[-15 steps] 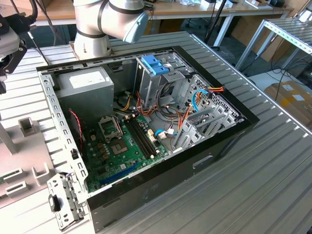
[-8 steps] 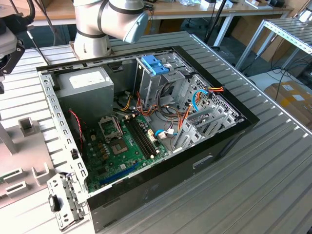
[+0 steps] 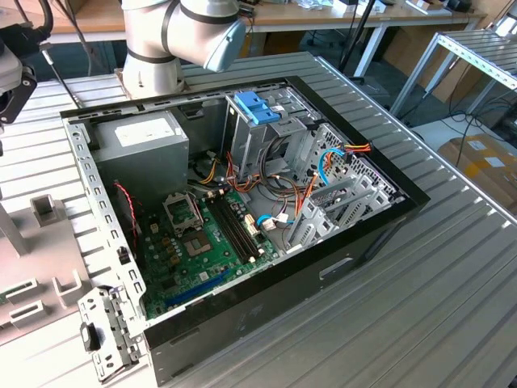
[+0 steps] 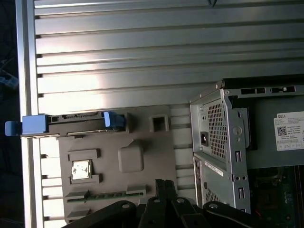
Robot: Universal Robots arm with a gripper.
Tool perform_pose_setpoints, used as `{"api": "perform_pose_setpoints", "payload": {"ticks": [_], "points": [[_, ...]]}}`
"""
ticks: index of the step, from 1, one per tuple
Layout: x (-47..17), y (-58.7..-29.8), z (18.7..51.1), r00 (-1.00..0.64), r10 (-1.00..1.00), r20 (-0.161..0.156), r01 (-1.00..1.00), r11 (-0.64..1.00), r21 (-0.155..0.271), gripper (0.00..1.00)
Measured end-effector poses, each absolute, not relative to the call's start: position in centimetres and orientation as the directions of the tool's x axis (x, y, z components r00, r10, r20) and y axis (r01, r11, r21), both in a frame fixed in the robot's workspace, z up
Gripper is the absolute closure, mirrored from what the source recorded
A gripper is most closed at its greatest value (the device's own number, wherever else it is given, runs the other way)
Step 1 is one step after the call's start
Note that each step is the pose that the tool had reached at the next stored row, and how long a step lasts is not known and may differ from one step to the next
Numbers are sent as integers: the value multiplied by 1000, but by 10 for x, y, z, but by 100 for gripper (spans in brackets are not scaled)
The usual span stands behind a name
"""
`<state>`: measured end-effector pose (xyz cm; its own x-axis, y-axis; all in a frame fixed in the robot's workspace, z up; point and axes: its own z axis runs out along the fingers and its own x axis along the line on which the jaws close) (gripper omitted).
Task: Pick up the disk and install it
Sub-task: 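Reach for the disk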
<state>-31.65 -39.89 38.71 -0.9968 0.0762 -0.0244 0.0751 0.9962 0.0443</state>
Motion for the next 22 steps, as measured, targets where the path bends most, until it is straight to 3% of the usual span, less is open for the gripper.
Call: {"api": "perform_pose_setpoints", "payload": {"ticks": [22], "points": [[-339, -399, 387, -997, 76, -24, 75, 996, 44, 89]]}}
